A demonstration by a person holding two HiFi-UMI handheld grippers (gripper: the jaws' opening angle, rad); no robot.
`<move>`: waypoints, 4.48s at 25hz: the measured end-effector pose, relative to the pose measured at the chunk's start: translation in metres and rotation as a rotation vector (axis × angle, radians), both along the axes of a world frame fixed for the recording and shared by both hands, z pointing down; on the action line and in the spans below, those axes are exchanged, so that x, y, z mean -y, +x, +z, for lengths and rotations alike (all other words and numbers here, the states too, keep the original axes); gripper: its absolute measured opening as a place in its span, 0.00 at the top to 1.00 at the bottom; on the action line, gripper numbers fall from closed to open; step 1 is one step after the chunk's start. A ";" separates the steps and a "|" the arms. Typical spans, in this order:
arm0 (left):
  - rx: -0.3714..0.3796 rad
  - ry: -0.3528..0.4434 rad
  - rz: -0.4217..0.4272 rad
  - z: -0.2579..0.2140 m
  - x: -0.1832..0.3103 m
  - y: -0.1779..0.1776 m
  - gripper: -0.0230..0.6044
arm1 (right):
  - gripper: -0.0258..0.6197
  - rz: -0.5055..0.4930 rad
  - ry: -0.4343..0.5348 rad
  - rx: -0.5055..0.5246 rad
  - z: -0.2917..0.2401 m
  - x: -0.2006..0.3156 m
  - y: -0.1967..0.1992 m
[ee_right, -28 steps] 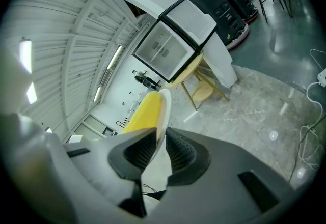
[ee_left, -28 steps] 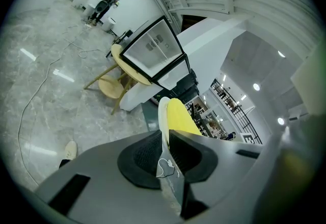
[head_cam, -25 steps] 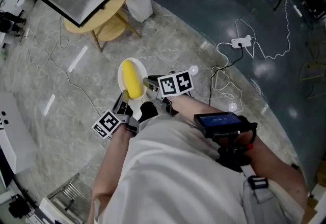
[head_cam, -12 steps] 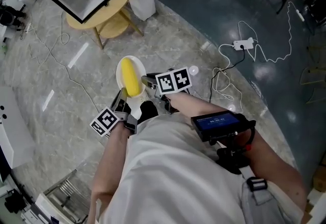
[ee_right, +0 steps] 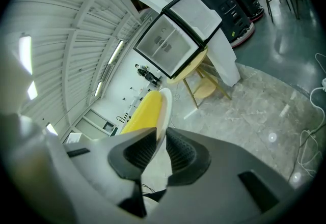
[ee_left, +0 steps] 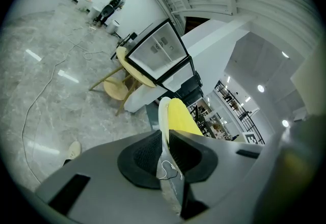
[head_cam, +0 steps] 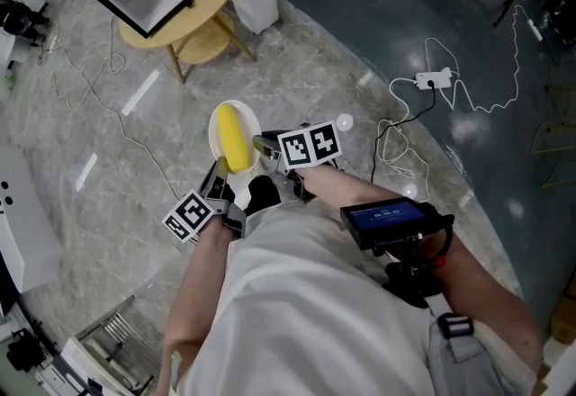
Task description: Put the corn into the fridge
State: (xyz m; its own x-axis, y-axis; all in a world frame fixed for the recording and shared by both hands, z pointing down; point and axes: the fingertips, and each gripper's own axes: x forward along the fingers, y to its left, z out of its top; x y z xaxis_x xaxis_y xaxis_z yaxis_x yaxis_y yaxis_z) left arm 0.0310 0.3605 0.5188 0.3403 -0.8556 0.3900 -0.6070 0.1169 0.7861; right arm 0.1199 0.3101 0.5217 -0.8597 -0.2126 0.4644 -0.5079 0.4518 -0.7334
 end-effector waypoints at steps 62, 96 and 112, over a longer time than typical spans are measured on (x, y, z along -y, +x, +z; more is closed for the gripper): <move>-0.045 -0.057 0.057 0.021 0.192 -0.130 0.89 | 0.87 0.029 -0.050 -0.056 0.020 0.187 -0.127; -0.039 -0.084 0.039 0.018 0.311 -0.197 0.89 | 0.87 0.012 -0.094 -0.018 0.014 0.309 -0.196; -0.033 -0.094 -0.089 0.022 0.387 -0.181 0.89 | 0.87 -0.116 -0.081 -0.009 0.014 0.399 -0.189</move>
State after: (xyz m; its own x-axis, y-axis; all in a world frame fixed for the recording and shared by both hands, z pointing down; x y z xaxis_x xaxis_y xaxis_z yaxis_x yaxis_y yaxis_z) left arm -0.1504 -0.0266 0.5405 0.2788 -0.8431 0.4598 -0.5652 0.2430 0.7884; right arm -0.0689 -0.0885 0.5353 -0.8721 -0.0731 0.4838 -0.4622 0.4476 -0.7655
